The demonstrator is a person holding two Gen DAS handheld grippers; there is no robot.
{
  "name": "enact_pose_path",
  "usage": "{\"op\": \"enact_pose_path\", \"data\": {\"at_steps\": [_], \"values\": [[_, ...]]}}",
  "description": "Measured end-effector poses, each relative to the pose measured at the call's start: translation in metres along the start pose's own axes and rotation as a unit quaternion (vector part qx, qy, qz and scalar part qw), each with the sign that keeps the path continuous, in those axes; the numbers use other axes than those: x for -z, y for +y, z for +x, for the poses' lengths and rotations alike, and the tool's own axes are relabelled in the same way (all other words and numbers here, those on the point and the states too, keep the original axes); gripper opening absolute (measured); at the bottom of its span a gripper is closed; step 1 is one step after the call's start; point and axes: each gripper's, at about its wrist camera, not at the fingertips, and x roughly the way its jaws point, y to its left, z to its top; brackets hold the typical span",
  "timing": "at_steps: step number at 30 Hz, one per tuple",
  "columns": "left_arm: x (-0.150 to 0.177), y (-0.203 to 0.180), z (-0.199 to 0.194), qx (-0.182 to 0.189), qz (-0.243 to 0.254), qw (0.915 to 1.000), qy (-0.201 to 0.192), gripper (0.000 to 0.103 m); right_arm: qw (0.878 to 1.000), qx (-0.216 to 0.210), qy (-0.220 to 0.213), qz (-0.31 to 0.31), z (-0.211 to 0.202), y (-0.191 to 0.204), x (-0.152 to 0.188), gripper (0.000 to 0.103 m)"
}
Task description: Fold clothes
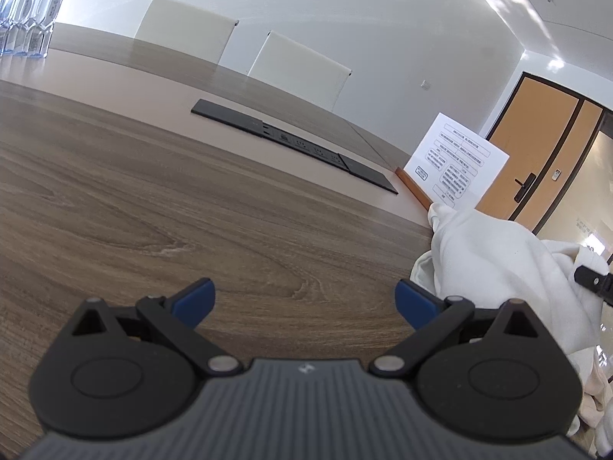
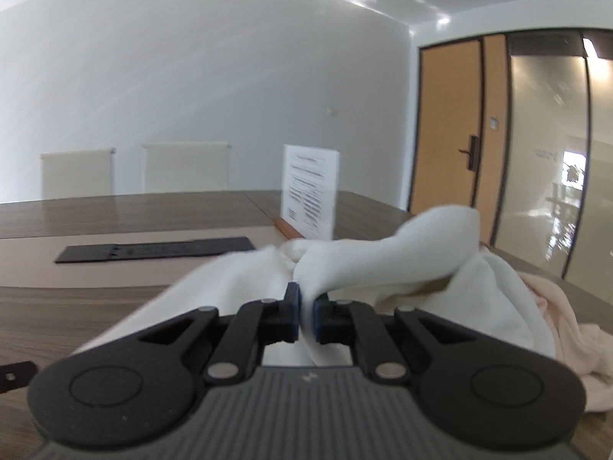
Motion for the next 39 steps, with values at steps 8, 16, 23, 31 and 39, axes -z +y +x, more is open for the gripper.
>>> {"op": "enact_pose_path", "data": {"at_steps": [8,16,23,31,39], "values": [[-0.004,-0.006,-0.020,-0.013,0.012,0.9971,-0.074,0.101,0.986,-0.159,-0.033,-0.044,-0.052,0.053,-0.007,0.007],[-0.008,-0.002,-0.020,0.009,-0.006,0.9976,-0.068,0.101,0.976,-0.191,0.107,0.003,-0.013,0.077,0.007,0.018],[-0.006,-0.004,-0.013,0.033,0.000,0.9985,-0.044,0.101,0.966,-0.193,0.172,0.022,0.021,0.061,0.033,0.023],[-0.007,0.002,-0.012,0.045,-0.017,0.9981,-0.038,0.099,0.967,-0.177,0.185,0.021,0.016,0.069,0.063,0.024],[-0.005,0.002,-0.012,0.049,-0.018,0.9979,-0.038,0.091,0.969,-0.173,0.177,0.011,0.015,0.074,0.071,0.025]]}}
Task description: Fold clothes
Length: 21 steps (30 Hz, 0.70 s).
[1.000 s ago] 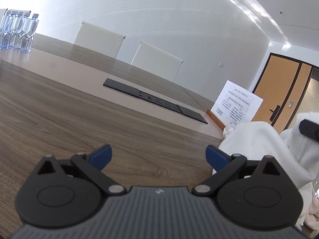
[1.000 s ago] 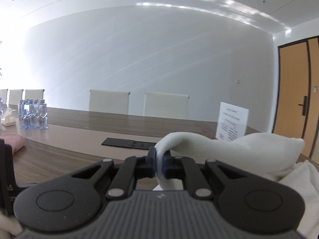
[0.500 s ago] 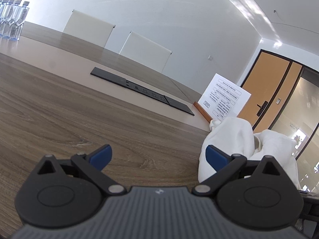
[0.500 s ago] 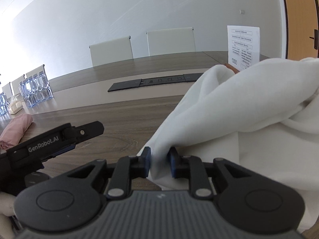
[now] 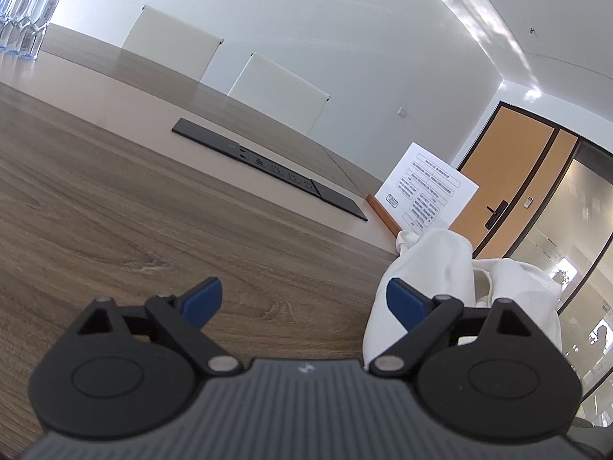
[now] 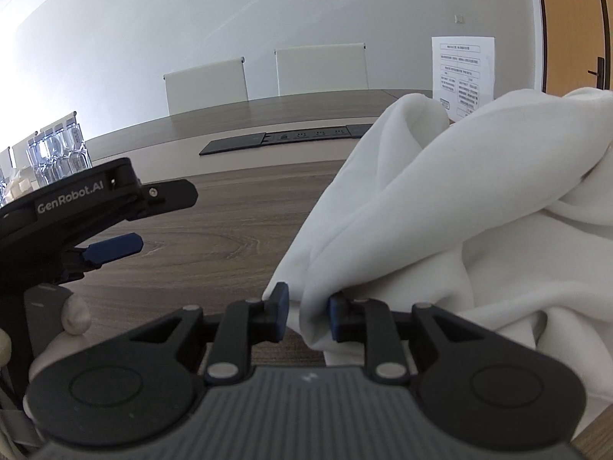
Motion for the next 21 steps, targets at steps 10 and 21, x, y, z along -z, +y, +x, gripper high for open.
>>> {"op": "enact_pose_path", "data": {"at_steps": [10,21], "values": [[0.000,-0.001,-0.002,0.044,-0.007,0.9990,0.001,0.084,0.999,0.026,-0.010,-0.033,0.006,0.016,0.012,0.033],[0.002,0.000,0.006,0.073,-0.021,0.9966,0.032,0.052,0.998,0.036,-0.021,-0.052,0.013,0.026,0.016,0.042]]}}
